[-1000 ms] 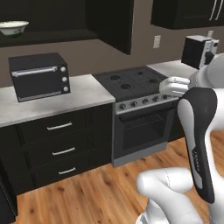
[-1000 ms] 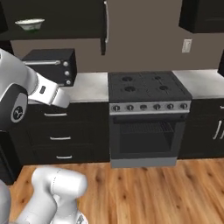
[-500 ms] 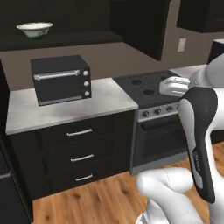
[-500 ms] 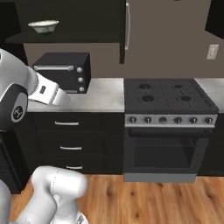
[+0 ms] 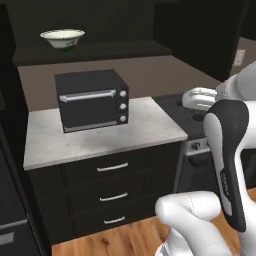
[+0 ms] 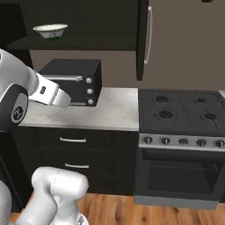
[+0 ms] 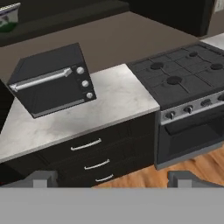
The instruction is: Move the bowls from the cabinet to the plates on the dining table.
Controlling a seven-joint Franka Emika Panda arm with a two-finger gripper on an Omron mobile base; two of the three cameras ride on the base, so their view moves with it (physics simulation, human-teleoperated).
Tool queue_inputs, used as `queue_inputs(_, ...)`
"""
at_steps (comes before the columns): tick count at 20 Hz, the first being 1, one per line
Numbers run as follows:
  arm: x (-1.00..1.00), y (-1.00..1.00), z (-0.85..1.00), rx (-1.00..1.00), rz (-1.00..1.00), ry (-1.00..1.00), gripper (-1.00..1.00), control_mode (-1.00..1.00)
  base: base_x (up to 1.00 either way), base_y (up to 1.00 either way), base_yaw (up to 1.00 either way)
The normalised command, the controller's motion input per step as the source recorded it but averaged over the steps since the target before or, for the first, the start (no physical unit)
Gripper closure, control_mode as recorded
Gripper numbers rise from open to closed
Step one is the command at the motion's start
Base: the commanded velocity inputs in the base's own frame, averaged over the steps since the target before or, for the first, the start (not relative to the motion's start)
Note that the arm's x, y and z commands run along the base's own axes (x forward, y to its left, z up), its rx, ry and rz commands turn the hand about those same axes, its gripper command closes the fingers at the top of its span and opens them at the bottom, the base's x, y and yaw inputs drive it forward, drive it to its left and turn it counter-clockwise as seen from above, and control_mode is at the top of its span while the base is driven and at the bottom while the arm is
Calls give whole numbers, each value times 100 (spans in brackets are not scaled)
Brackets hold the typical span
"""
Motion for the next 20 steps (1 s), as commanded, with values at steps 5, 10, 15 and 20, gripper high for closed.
queue_inputs(5,0,0,0,0,0,0,-100,100,68,43,15)
queue_inputs(10,0,0,0,0,0,0,-100,100,67,42,15)
queue_inputs(15,0,0,0,0,0,0,-100,100,57,29,14)
queue_inputs(20,0,0,0,0,0,0,-100,100,51,25,13)
